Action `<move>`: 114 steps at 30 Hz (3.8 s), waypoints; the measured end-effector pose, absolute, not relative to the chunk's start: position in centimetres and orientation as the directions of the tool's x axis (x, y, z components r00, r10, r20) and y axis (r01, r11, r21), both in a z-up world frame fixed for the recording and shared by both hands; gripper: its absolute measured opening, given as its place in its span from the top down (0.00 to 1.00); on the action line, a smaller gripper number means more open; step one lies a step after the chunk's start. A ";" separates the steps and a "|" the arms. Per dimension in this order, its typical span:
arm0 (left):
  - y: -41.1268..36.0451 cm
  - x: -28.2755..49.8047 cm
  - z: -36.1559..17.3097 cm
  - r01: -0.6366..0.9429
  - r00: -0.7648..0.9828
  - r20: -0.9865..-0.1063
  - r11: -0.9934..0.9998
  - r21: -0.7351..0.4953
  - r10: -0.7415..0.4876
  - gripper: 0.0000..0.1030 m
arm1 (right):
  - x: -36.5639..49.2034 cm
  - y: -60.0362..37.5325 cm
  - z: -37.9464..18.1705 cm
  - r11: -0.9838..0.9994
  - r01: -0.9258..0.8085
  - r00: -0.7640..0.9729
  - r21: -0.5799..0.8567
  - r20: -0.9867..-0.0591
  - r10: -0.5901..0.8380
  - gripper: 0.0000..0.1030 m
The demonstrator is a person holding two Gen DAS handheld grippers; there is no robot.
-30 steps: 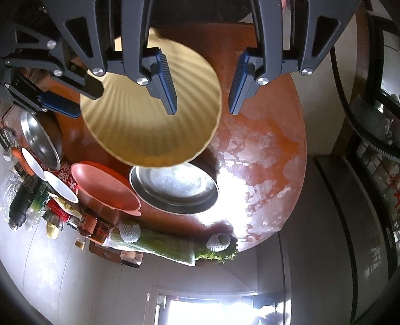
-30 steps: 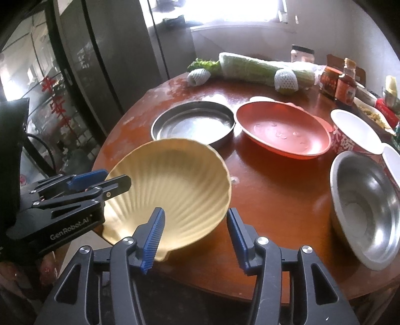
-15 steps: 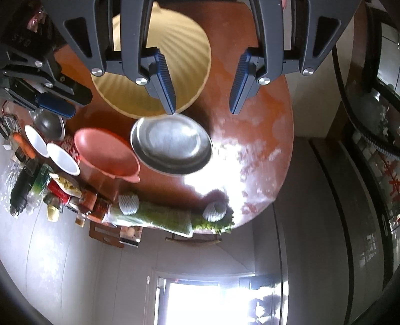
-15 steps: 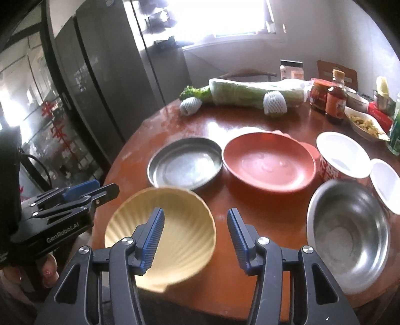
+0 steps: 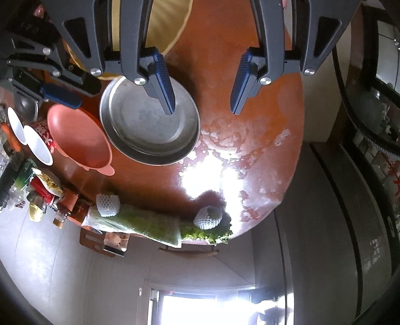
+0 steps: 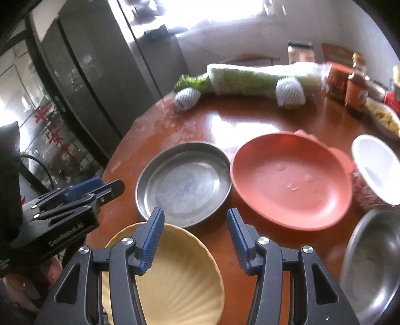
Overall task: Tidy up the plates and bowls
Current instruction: 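Open the left tool and close it on the silver tray rim, then lift the silver tray with the left tool over the yellow plate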
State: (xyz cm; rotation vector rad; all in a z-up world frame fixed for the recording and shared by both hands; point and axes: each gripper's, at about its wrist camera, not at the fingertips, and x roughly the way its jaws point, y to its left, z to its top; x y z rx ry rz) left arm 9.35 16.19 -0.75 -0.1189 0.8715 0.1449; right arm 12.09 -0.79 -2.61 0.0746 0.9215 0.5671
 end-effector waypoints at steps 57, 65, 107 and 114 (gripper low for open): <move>15.0 8.6 3.1 -0.130 0.716 -0.696 0.990 -0.054 0.056 0.65 | 11.4 1.0 1.8 0.854 -0.471 0.570 0.220 -0.663 0.485 0.68; 13.5 5.8 4.5 -0.123 0.739 -0.671 0.992 -0.040 0.065 0.65 | 8.6 -0.5 3.1 0.850 -0.485 0.594 0.203 -0.638 0.491 0.68; 9.5 -0.8 -2.3 -0.108 0.609 -0.791 0.994 -0.007 0.060 0.65 | 1.1 -3.7 -2.1 0.834 -0.516 0.481 0.194 -0.740 0.470 0.67; 9.9 -0.2 -3.0 -0.113 0.595 -0.801 0.994 -0.010 0.060 0.65 | 1.8 -3.2 -2.7 0.835 -0.516 0.464 0.190 -0.757 0.459 0.67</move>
